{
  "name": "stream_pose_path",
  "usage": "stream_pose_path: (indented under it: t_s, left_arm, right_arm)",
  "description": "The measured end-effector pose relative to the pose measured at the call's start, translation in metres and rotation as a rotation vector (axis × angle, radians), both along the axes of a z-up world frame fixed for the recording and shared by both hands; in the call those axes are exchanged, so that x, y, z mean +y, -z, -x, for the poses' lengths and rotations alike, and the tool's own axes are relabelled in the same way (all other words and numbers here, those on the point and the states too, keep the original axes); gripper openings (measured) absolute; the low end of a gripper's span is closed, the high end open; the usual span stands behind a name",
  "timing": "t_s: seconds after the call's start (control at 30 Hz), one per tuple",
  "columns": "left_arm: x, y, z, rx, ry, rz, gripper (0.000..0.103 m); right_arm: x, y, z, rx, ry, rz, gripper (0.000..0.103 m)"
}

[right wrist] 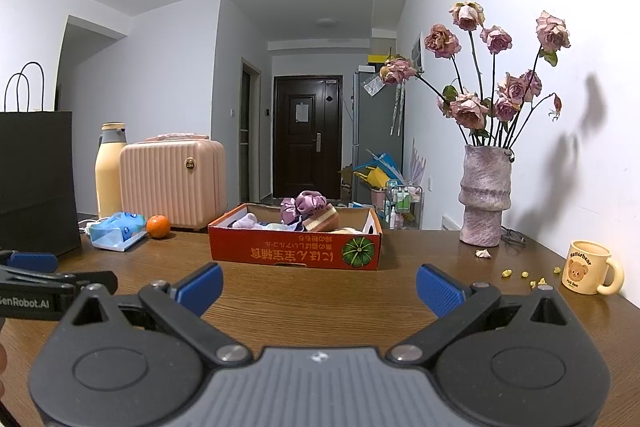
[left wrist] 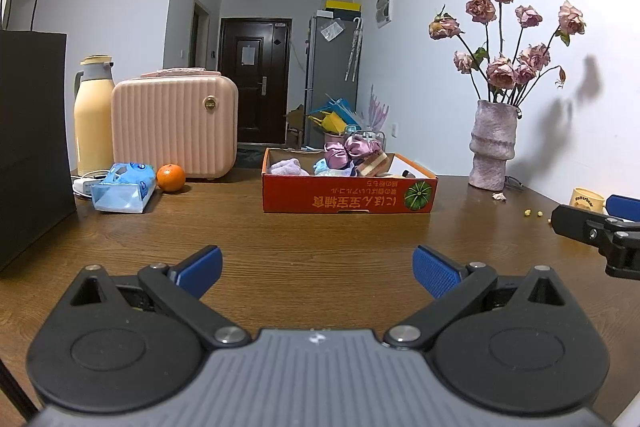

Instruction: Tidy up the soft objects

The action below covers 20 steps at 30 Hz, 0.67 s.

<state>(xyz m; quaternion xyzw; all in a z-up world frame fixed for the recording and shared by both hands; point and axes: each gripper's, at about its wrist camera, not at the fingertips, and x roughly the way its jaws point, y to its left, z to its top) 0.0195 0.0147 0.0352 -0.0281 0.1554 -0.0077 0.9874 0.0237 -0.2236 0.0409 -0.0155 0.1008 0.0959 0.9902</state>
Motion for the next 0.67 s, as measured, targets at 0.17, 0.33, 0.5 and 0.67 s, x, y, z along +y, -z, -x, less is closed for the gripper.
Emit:
stream_pose_path:
  t_s: [0.17,0.33,0.5,0.67]
  left_arm:
    - [-0.0007,-0.0004,0.0007,-0.003,0.001,-0.003,0.103]
    - [-0.0017,-0.0001,0.0008,-0.003,0.001,-0.008,0.103]
    - [-0.002,0.0003,0.0003,-0.002,0.002,-0.011,0.103]
    - [-0.0022,0.0013,0.0,-0.002,0.002,-0.012,0.103]
  right_arm:
    - [0.0016,0.0009,-0.0002,0.002,0.002,0.002,0.103]
    - [0.0023,0.0015,-0.0005,0.004,0.002,0.003,0.103]
    - [0.003,0.0026,-0.0006,0.006,0.002,0.004,0.103]
    - [0.0037,0.0062,-0.0046,0.017,0.001,0.005,0.103]
